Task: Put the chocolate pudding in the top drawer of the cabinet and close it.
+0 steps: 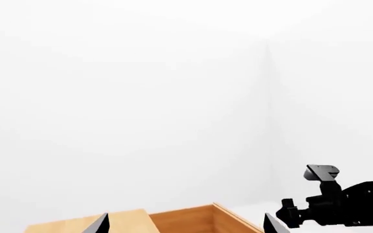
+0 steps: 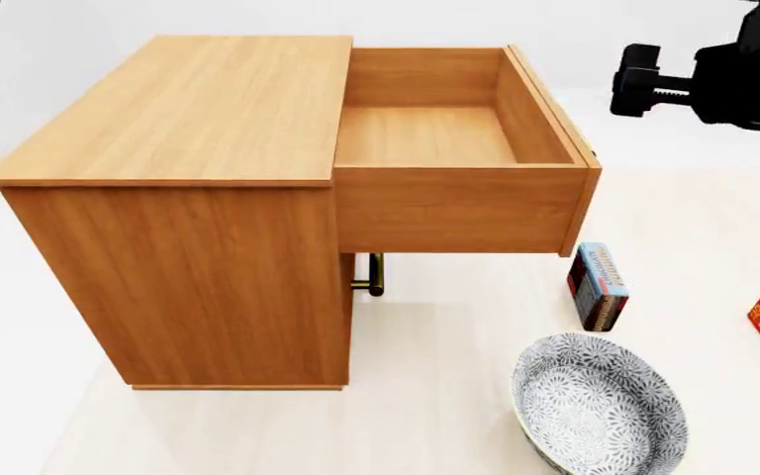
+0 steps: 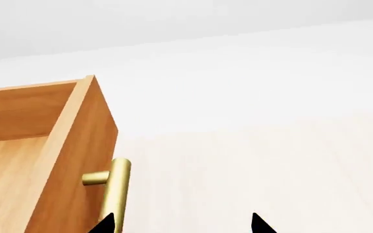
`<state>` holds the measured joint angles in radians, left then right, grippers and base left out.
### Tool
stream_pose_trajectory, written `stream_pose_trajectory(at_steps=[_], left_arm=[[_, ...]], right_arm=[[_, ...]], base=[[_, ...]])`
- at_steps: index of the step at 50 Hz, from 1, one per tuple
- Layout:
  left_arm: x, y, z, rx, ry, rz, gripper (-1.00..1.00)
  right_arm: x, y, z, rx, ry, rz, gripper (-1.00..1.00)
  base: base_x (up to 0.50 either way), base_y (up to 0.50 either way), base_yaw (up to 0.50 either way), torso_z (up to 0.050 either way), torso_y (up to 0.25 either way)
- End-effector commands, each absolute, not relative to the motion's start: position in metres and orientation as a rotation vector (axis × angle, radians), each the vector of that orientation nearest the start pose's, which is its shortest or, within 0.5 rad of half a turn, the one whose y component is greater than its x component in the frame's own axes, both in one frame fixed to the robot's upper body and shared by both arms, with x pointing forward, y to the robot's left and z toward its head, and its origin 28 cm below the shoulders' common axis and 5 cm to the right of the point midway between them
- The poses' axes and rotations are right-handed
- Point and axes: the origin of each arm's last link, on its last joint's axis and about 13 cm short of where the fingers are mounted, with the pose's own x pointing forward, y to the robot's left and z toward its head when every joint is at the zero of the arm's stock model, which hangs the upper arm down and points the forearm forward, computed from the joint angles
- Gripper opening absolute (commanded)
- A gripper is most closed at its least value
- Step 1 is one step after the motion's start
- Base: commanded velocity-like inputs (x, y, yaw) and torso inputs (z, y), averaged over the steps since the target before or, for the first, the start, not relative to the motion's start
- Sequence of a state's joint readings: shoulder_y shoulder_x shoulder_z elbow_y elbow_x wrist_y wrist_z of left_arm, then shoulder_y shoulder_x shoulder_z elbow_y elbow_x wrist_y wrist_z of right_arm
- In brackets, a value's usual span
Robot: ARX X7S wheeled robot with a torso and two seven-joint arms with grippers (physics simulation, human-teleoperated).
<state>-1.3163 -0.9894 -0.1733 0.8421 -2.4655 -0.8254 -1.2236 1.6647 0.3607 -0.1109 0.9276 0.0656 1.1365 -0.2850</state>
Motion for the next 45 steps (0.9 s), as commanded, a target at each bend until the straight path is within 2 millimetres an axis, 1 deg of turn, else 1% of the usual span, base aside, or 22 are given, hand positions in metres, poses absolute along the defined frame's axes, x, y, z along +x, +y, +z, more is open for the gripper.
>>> stream_pose_trajectory(at_steps=[1, 6, 22, 32, 39, 45], left_arm=[[0.087, 0.257, 0.356, -0.084, -0.413, -0.390, 1.00], [0.089, 0.257, 0.356, -0.088, -0.415, -0.389, 1.00], [0.091, 0.256, 0.355, -0.089, -0.415, -0.388, 1.00], [0.094, 0.256, 0.354, -0.091, -0.410, -0.391, 1.00], [0.092, 0.255, 0.354, -0.087, -0.402, -0.386, 1.00], [0.091, 0.254, 0.355, -0.087, -0.397, -0.388, 1.00]], right_arm=[[0.367, -0.252, 0.301, 0.099, 0.400, -0.088, 1.00], [0.368, -0.256, 0.290, 0.095, 0.396, -0.096, 1.00], [0.371, -0.261, 0.262, 0.063, 0.409, -0.102, 1.00], [0.369, -0.264, 0.234, 0.043, 0.425, -0.096, 1.00], [0.367, -0.268, 0.214, 0.034, 0.436, -0.111, 1.00], [0.365, -0.268, 0.199, 0.007, 0.433, -0.087, 1.00]], base=[[0.00, 0.00, 0.00, 0.000, 0.000], [0.00, 0.00, 0.00, 0.000, 0.000], [0.00, 0.00, 0.00, 0.000, 0.000], [0.00, 0.00, 0.00, 0.000, 0.000], [0.00, 0.00, 0.00, 0.000, 0.000], [0.00, 0.00, 0.00, 0.000, 0.000]])
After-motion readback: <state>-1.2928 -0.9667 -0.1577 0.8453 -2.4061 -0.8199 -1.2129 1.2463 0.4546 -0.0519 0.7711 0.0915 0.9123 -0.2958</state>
